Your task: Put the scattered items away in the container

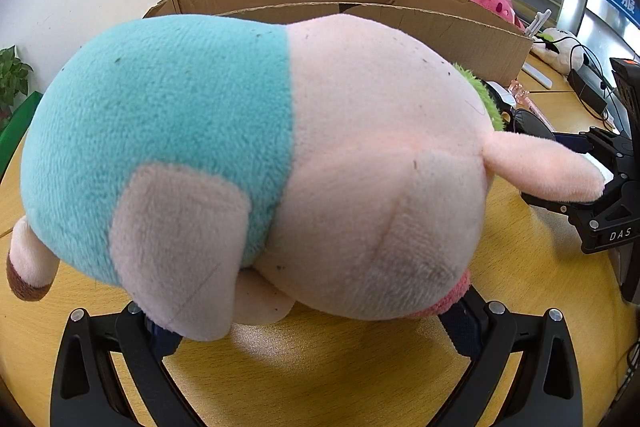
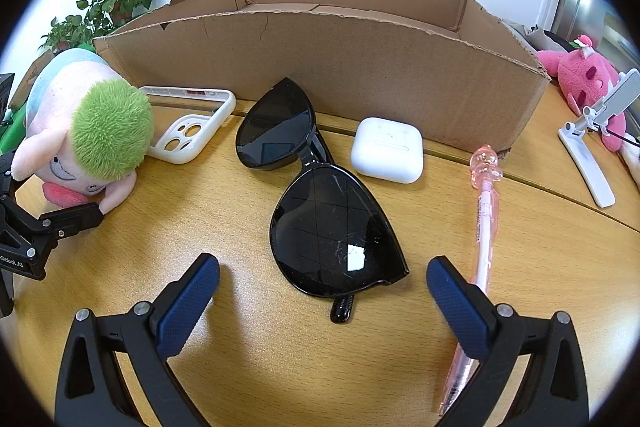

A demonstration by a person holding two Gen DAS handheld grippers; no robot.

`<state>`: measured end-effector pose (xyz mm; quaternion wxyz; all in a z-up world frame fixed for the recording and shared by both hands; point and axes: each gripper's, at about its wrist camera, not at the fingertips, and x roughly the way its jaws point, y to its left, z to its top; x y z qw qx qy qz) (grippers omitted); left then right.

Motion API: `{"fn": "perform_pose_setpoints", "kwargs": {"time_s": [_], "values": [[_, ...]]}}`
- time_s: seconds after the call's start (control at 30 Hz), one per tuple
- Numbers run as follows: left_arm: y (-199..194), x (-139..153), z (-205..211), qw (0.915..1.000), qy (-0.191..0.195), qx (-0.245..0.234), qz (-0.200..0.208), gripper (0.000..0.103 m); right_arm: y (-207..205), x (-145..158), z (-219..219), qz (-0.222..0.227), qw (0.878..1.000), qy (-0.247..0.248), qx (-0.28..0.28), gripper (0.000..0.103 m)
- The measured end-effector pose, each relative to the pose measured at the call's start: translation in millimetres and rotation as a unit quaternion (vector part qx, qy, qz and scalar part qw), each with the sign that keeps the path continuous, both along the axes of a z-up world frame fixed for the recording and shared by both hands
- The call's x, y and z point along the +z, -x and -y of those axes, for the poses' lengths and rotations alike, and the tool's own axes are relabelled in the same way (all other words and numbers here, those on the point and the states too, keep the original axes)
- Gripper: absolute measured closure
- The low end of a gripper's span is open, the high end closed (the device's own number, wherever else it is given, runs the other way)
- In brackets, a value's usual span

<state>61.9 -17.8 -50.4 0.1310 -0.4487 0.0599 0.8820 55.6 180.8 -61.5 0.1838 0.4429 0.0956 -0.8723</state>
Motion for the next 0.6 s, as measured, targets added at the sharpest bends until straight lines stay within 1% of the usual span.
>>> {"fn": "perform_pose_setpoints", "kwargs": {"time_s": [0.3,0.47,0.6], "values": [[0.0,0.0,0.0,1.0,0.0,0.0,0.0,0.0,-1.1,-0.5,-0.7,0.0,1.0,0.0,-0.006,0.0],[0.0,0.0,0.0,1.0,0.0,0.001,0.0,0.0,-10.9,-1.0,-0.2,0.0,1.0,0.0,-0.008,0.0],[0.0,0.1,-0.1,1.0,0.0,0.004,0.0,0.0,-20.0,0.6,8.2,0.006,1.0,0.003,0.001,0.0]]}}
